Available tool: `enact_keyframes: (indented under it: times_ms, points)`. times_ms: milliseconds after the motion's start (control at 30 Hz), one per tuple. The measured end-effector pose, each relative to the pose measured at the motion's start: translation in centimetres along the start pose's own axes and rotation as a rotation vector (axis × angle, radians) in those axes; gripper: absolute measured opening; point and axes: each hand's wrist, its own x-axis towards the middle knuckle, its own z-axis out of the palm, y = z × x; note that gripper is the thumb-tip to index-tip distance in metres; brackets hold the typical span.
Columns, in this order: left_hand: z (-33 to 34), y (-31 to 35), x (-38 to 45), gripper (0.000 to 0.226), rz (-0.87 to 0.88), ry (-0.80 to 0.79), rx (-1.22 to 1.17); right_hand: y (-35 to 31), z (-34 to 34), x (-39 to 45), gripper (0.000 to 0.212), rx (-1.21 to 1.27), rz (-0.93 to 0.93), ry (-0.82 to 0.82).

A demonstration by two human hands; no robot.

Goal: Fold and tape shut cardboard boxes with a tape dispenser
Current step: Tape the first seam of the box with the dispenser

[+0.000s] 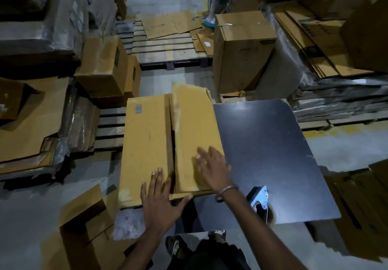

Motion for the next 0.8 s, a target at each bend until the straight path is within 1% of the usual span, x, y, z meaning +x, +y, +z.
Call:
enact_keyframes:
  times_ms: [33, 67, 133, 200, 300, 367, 433, 500, 567, 633, 700, 733, 800]
  points:
    - [0.0, 0.0, 0.0, 0.102, 0.007, 0.007, -0.010, 0.6, 2.8, -0.2, 0.074, -0.196, -0.001, -0.041]
    - [0.0, -0.1, 0.0, 0.102, 0.014, 0.014, -0.018, 0.7, 4.8, -0.7, 0.072, -0.344, -0.020, -0.028]
    - [-0.1, -0.4, 0.1, 0.101, 0.034, 0.018, -0.034, 0.8, 6.7, -1.7, 0.068, -0.473, -0.063, 0.102]
    - [-0.3, -1.2, 0.2, 0.097, 0.078, 0.026, -0.050, 1.0, 6.9, -1.6, 0.067, -0.496, -0.078, 0.186]
    - [-0.5, -3.3, 0.5, 0.086, 0.186, 0.025, -0.052, 1.6, 6.9, -1.4, 0.065, -0.504, -0.115, 0.254]
    - [-0.6, -4.3, 0.8, 0.081, 0.270, 0.012, -0.011, 2.2, 6.8, -1.4, 0.061, -0.459, -0.163, 0.323]
    - [-0.6, -4.1, 1.2, 0.079, 0.316, -0.003, 0.037, 3.2, 6.2, -1.1, 0.058, -0.418, -0.217, 0.392]
    - [-0.4, -2.7, 1.1, 0.078, 0.298, -0.018, 0.059, 4.4, 5.2, -0.7, 0.057, -0.422, -0.246, 0.385]
    - [-0.2, -0.7, 0.9, 0.079, 0.252, -0.018, 0.067, 5.1, 4.1, -0.3, 0.055, -0.434, -0.237, 0.338]
    - [-0.1, 0.8, 0.6, 0.080, 0.215, -0.007, 0.049, 5.6, 3.4, -0.6, 0.049, -0.396, -0.211, 0.363]
    - [0.1, 1.4, 0.5, 0.081, 0.192, 0.004, 0.020, 6.0, 3.0, -2.2, 0.037, -0.291, -0.134, 0.527]
    - [0.1, 1.5, 0.6, 0.082, 0.188, -0.001, 0.006, 6.5, 3.2, -3.5, 0.030, -0.208, -0.044, 0.641]
    - [0.0, 1.5, 0.7, 0.084, 0.199, -0.012, -0.010, 8.6, 4.1, -6.5, 0.018, -0.036, 0.234, 0.813]
